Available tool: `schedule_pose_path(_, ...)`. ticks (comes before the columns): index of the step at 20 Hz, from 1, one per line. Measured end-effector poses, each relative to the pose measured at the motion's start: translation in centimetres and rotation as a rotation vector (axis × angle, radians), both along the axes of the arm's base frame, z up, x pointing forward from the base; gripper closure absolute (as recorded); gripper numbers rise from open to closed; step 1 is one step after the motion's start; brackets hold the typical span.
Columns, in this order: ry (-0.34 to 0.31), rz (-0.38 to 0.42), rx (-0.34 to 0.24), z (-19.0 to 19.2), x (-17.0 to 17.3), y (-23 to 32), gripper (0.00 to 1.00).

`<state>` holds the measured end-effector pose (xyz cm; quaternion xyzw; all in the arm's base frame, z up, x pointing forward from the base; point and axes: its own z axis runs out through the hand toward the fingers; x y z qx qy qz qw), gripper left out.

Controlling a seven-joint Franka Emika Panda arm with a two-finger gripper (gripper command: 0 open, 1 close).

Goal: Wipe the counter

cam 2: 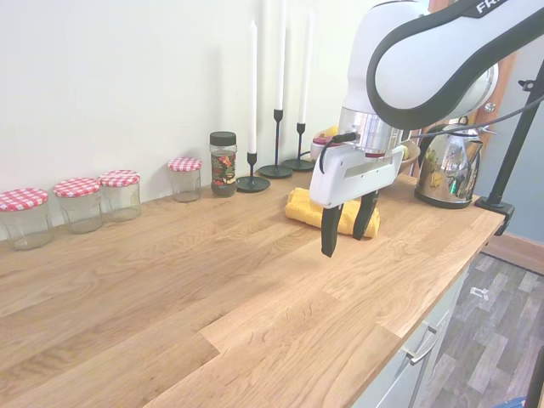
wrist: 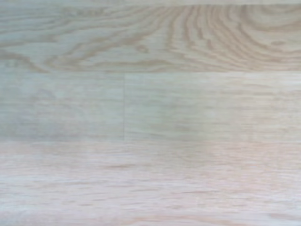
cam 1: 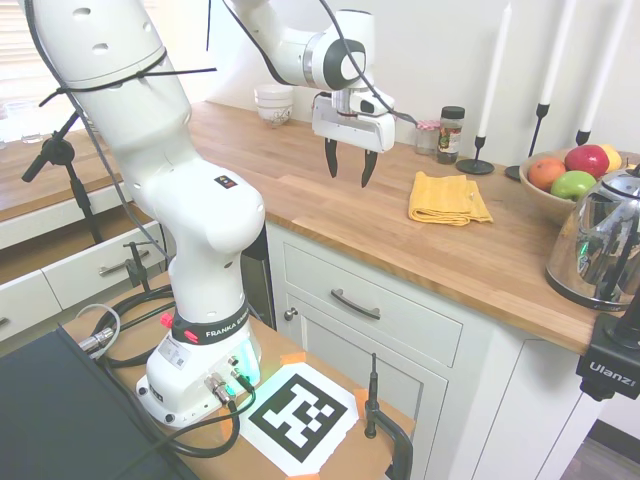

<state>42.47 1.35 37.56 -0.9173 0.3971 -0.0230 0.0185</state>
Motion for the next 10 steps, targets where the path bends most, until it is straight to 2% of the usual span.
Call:
schedule_pose_path(5,-0.013,-0.03,-0.023,0.0,0.2,-0.5,0.0)
schedule_pose_path(10,-0.034,-0.101,-0.019,0.5,0.8,-4.1,0.0)
